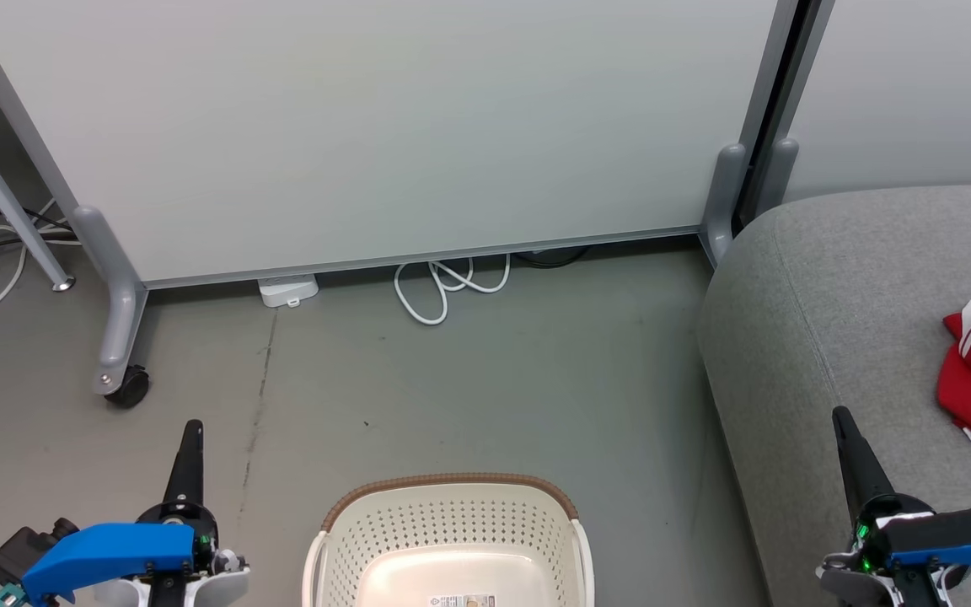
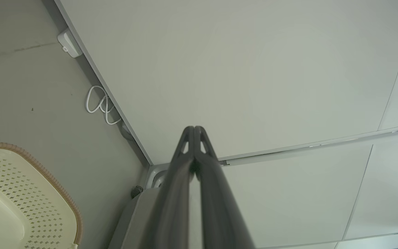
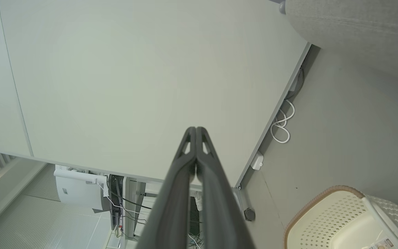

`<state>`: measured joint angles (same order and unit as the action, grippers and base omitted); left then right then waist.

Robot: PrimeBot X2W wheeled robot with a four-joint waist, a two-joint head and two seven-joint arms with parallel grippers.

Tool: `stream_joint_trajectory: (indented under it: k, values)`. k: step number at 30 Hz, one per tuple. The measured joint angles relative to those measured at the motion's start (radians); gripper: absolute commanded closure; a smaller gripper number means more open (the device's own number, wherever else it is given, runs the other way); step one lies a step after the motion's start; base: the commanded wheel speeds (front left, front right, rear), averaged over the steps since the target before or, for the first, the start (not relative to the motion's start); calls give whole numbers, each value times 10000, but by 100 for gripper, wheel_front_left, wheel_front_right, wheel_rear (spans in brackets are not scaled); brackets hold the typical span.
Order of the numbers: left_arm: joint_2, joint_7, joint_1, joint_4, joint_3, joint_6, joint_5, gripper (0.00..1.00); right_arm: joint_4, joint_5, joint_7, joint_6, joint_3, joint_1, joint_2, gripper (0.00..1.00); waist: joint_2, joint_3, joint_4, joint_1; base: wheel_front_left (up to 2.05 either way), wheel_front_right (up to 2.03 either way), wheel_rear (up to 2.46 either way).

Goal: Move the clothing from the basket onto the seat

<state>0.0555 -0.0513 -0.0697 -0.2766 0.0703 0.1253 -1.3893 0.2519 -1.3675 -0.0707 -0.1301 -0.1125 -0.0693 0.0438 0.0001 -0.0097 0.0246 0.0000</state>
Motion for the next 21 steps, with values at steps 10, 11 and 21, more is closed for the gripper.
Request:
stream_joint_trajectory:
  k: [10, 11, 21]
  values:
    - [-6, -190, -141, 104, 136, 2, -744, 100, -13, -809, -153, 0, -4, -95, 13, 100, 0, 39, -76, 0, 0, 0, 0]
    - [-6, -203, -144, 119, 148, 2, -813, 100, -15, -895, -161, 0, -4, -105, 13, 100, 0, 43, -83, 0, 0, 0, 0]
    - [-12, -401, -202, 205, 257, 2, -1494, 100, -40, -1630, -272, 0, -6, -225, 23, 100, 0, 82, -159, 0, 0, 0, 0]
